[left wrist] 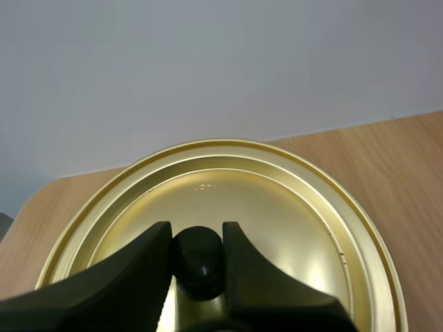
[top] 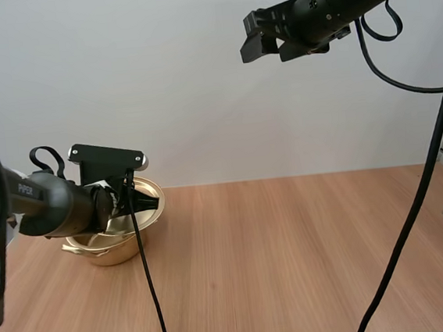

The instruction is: Open the pot, put the car inside, and close it

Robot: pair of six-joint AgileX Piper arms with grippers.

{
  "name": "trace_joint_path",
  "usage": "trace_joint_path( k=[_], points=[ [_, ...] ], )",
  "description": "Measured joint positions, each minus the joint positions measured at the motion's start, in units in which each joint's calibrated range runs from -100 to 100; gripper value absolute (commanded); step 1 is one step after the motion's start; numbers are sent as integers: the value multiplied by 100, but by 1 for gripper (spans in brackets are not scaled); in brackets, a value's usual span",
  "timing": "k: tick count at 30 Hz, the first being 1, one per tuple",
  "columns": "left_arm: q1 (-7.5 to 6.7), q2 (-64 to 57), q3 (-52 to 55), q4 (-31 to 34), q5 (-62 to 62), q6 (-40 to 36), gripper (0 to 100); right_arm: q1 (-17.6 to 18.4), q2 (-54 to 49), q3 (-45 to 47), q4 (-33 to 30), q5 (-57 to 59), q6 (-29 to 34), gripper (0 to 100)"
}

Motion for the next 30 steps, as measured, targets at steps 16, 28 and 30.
trace_joint_path(
  k=[16,28,30],
  points=[
    [222,0,0,-232,105,27,0,0,0,0,-37,0,0,100],
    [222,263,0,-232,326,27,0,0,0,0,-37,0,28,100],
    [222,277,0,-232,284,27,0,0,0,0,-37,0,28,100]
  ],
)
